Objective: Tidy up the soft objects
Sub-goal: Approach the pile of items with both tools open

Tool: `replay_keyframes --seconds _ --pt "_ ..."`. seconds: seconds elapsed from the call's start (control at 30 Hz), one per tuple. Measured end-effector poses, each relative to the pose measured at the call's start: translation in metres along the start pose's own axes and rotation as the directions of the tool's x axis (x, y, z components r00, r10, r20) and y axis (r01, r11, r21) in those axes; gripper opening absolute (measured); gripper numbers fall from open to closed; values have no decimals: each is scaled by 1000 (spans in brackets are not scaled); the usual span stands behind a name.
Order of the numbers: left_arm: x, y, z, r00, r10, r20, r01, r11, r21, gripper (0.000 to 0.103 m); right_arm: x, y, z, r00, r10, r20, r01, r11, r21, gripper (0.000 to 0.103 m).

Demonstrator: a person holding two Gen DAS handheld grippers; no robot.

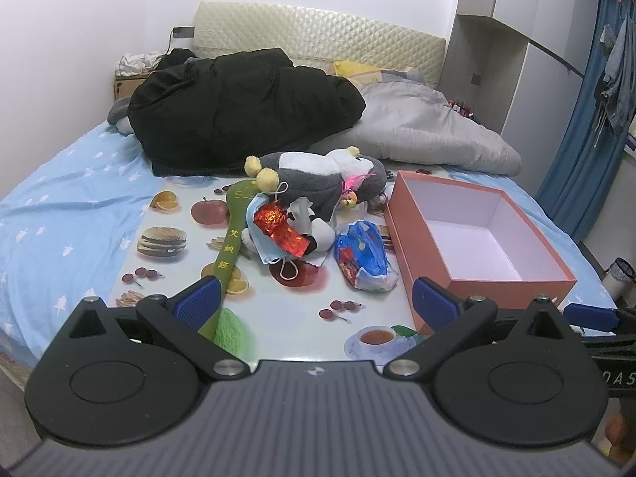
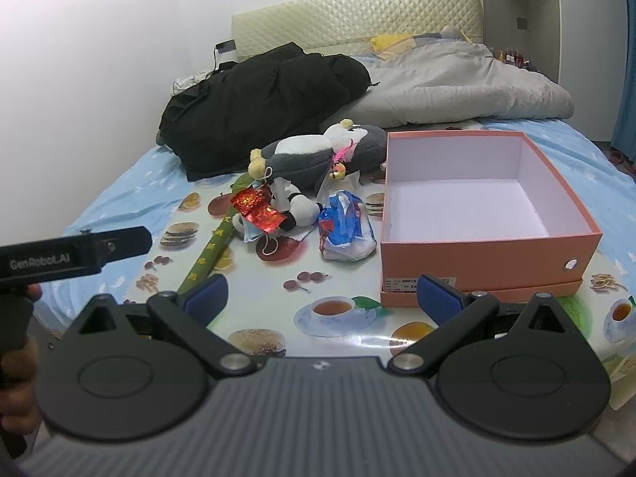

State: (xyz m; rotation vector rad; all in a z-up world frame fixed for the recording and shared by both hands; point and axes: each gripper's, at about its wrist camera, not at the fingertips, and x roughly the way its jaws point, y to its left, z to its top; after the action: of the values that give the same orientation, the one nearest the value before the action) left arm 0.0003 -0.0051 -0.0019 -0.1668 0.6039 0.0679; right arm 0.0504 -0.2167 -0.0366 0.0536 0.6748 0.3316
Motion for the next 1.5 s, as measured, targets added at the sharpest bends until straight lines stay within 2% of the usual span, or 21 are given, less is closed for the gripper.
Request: replay_keyframes --seconds 0.97,1.23,1.5 --pt "14 1 -10 999 -16 -37 17 1000 17 103 5 -1 -7 1000 -7 -24 7 1000 19 103" --pt "33 1 -15 997 -22 -79 22 1000 3 103 12 -3 -11 999 -18 -31 19 1000 22 103" --pt "49 3 -15 996 -25 -88 26 1000 11 103 20 -12 -10 1000 -12 -23 13 998 58 103"
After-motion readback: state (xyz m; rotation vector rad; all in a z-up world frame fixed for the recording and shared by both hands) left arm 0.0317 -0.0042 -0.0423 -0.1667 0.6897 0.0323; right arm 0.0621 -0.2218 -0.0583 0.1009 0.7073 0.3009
